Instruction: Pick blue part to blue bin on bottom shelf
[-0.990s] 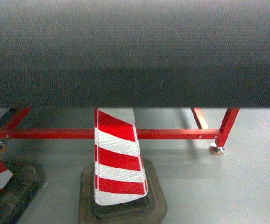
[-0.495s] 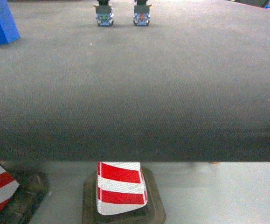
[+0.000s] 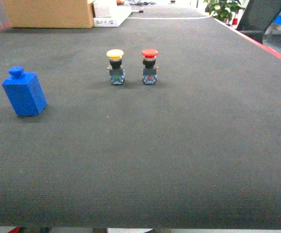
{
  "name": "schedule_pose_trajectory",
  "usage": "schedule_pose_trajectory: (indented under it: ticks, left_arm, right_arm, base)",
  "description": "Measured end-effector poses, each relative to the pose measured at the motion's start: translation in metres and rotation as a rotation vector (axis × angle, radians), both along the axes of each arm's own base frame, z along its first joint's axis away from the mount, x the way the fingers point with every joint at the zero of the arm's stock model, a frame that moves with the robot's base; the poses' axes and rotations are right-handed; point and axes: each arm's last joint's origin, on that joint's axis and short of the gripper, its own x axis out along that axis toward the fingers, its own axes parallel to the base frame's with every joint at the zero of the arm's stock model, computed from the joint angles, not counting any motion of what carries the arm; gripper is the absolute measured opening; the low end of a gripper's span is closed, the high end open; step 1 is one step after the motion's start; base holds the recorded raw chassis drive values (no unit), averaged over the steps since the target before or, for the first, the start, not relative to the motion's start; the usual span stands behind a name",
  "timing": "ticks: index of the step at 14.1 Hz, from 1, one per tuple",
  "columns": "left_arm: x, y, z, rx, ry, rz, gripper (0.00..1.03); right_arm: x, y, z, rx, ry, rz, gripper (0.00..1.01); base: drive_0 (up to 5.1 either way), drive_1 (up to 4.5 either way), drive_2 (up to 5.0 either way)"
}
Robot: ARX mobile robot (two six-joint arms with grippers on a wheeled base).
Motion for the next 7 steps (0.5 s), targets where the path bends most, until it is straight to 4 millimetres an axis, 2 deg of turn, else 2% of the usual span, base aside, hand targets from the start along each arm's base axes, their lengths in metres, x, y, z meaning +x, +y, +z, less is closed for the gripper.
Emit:
schedule_pose_trajectory:
  ticks: [7]
  left_arm:
    - [0.0,0.0,0.0,0.0,0.0,0.001,0.98]
  right_arm:
    - [0.0,0.0,0.0001,-0.002,-0.001,0.0,0.98]
  base:
    - [0.0,0.0,0.0]
